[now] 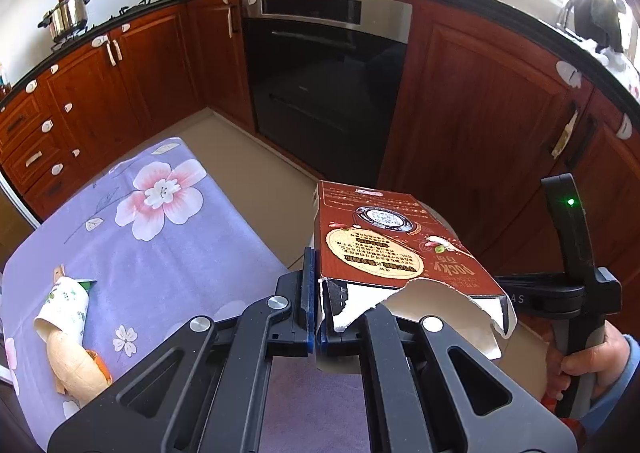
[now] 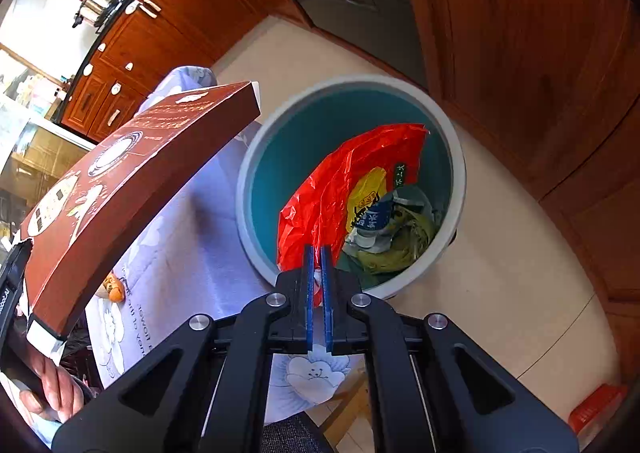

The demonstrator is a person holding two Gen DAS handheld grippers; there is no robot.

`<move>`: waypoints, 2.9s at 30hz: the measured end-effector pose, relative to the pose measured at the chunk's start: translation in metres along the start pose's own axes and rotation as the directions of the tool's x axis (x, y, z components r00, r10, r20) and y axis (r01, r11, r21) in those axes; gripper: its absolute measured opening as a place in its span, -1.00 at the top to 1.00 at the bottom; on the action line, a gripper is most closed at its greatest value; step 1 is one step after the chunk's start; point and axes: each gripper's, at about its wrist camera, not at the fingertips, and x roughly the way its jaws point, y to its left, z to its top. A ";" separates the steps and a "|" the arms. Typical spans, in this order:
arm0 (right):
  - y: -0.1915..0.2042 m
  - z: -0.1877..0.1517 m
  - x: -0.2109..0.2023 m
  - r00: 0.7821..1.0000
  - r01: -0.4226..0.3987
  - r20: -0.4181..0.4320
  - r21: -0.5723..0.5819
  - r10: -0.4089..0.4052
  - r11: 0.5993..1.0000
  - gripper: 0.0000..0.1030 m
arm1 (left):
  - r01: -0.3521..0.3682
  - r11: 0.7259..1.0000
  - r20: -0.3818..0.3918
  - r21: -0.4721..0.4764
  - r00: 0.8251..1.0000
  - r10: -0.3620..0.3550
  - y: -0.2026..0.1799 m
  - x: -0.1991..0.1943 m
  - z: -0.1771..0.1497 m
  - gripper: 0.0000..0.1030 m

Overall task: Collect trash
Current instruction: 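Carry the box and red wrapper over the bin with both tools, then open the right tool to drop the wrapper while the left tool releases the box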

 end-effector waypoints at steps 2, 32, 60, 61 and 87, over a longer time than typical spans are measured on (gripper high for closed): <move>-0.004 0.003 0.006 1.000 0.001 -0.013 0.006 -0.001 1.000 0.93 | 0.000 1.000 -0.011 0.006 1.000 0.000 -0.004 0.006 0.002 0.96; -0.016 0.044 -0.033 0.988 0.047 0.145 0.018 -0.049 0.999 -0.48 | 0.160 0.984 -0.332 0.083 0.935 -0.124 -0.062 0.104 -0.011 0.95; 0.005 0.050 -0.028 0.989 0.069 0.131 -0.011 -0.067 0.998 -0.61 | 0.097 0.990 -0.512 -0.102 0.848 -0.136 -0.031 0.117 -0.002 -0.43; 0.005 0.050 -0.029 0.989 0.069 0.132 -0.011 -0.067 0.998 -0.61 | 0.116 0.987 -0.514 -0.109 0.844 -0.155 -0.032 0.118 -0.002 -0.43; 0.004 0.053 -0.031 0.989 0.082 0.122 0.002 -0.082 0.997 -0.61 | 0.009 0.998 -0.368 -0.060 0.929 -0.030 -0.024 0.080 0.034 -0.44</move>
